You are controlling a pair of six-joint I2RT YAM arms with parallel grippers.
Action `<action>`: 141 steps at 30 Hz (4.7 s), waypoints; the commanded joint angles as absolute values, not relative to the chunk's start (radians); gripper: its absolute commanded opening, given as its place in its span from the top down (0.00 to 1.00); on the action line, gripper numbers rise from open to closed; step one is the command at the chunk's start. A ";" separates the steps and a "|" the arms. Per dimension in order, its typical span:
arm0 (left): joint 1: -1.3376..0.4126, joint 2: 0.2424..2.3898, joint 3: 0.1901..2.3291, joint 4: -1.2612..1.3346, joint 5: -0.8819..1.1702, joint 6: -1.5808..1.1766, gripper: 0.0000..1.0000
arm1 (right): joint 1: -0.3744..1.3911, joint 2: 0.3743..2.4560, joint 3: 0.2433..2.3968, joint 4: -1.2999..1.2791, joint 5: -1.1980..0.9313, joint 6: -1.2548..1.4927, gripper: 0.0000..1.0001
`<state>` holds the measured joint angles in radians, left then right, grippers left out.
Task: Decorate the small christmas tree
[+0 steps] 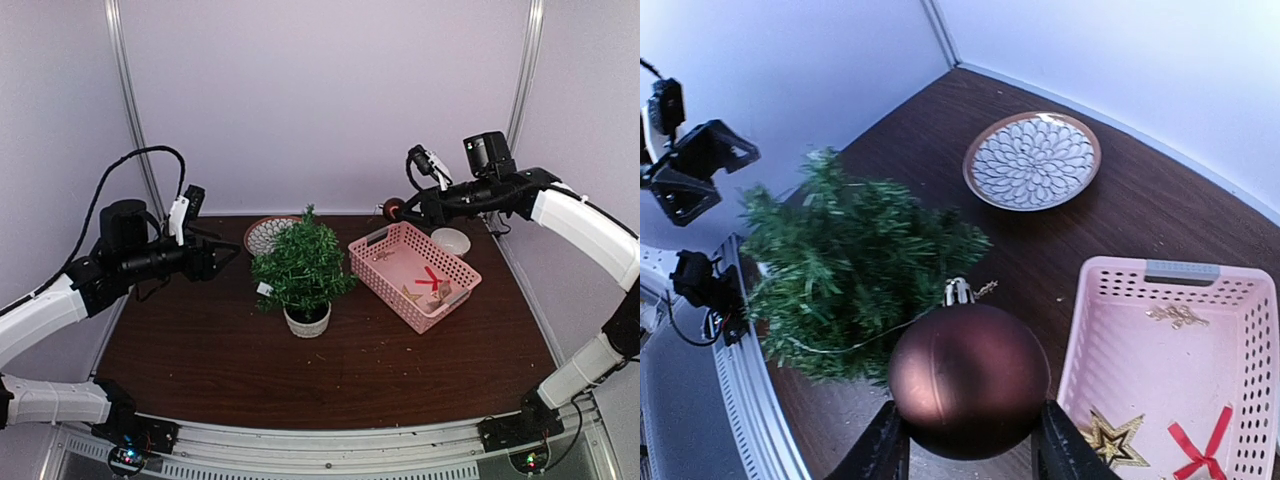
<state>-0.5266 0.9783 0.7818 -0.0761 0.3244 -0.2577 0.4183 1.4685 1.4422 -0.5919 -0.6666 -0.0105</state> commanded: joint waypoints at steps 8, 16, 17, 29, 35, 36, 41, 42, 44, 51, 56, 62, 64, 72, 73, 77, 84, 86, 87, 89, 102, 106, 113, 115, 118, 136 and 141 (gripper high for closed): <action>-0.624 0.954 0.821 -0.021 0.451 -0.090 0.40 | 0.664 1.345 1.446 -0.656 -0.722 -0.090 0.60; -0.702 0.940 0.800 -0.014 0.485 0.024 0.53 | 0.846 1.356 1.446 -0.658 -0.647 -0.074 0.60; -0.710 0.940 0.798 -0.014 0.487 0.033 0.54 | 0.863 1.364 1.448 -0.648 -0.642 -0.068 0.60; -0.750 0.948 0.772 0.084 0.500 0.037 0.76 | 0.926 1.515 1.567 -0.563 -0.542 0.000 0.60; -0.780 0.995 0.781 0.109 0.507 0.041 0.79 | 0.927 1.557 1.610 -0.570 -0.515 0.050 0.61; -0.787 1.003 0.785 0.111 0.503 0.041 0.79 | 0.927 1.562 1.612 -0.571 -0.513 0.054 0.61; -0.814 1.043 0.796 0.136 0.474 0.038 0.79 | 0.928 1.577 1.618 -0.579 -0.515 0.056 0.61; -0.818 1.048 0.798 0.141 0.468 0.037 0.78 | 0.928 1.579 1.620 -0.583 -0.516 0.055 0.61; -0.823 1.054 0.799 0.154 0.448 0.029 0.77 | 0.928 1.584 1.623 -0.590 -0.500 0.056 0.61; -0.828 1.079 0.814 0.164 0.371 0.009 0.74 | 0.934 1.592 1.631 -0.608 -0.494 0.045 0.62; -0.830 1.100 0.827 0.168 0.355 0.004 0.74 | 0.937 1.601 1.634 -0.615 -0.490 0.042 0.62; -0.830 1.121 0.836 0.194 0.359 -0.023 0.73 | 0.942 1.614 1.652 -0.632 -0.475 0.033 0.61; -0.830 1.130 0.842 0.197 0.359 -0.030 0.73 | 0.943 1.618 1.656 -0.635 -0.474 0.031 0.62; -0.831 1.148 0.851 0.206 0.347 -0.037 0.82 | 0.945 1.626 1.663 -0.642 -0.471 0.026 0.62; -0.831 1.148 0.851 0.203 0.341 -0.037 0.85 | 0.945 1.626 1.663 -0.644 -0.470 0.026 0.62; -0.831 1.148 0.852 0.190 0.322 -0.033 0.90 | 0.945 1.623 1.662 -0.643 -0.469 0.024 0.62; -0.831 1.152 0.849 0.182 0.326 -0.031 0.96 | 0.945 1.623 1.666 -0.644 -0.465 0.025 0.62; -0.831 1.157 0.851 0.178 0.344 -0.031 0.88 | 0.946 1.625 1.667 -0.643 -0.464 0.025 0.62; -0.831 1.158 0.851 0.180 0.348 -0.033 0.85 | 0.946 1.627 1.667 -0.642 -0.465 0.025 0.62; -0.831 1.162 0.851 0.180 0.352 -0.035 0.84 | 0.945 1.628 1.671 -0.643 -0.467 0.024 0.62; -0.831 1.162 0.851 0.177 0.337 -0.033 1.00 | 0.945 1.633 1.676 -0.649 -0.456 0.022 0.62; -0.831 1.151 0.844 0.167 0.327 -0.034 1.00 | 0.945 1.634 1.675 -0.658 -0.434 0.020 0.63; -0.831 1.130 0.829 0.144 0.300 -0.034 1.00 | 0.945 1.633 1.675 -0.672 -0.385 0.017 0.65; -0.831 1.127 0.829 0.131 0.279 -0.031 1.00 | 0.943 1.634 1.677 -0.676 -0.368 0.016 0.65; -0.831 1.130 0.837 0.111 0.256 -0.030 1.00 | 0.943 1.636 1.679 -0.683 -0.356 0.016 0.66; -0.831 1.179 0.893 0.041 0.163 -0.034 1.00 | 0.945 1.695 1.750 -0.742 -0.345 0.014 0.66; -0.831 1.182 0.895 0.041 0.155 -0.035 1.00 | 0.946 1.689 1.755 -0.739 -0.338 0.013 0.66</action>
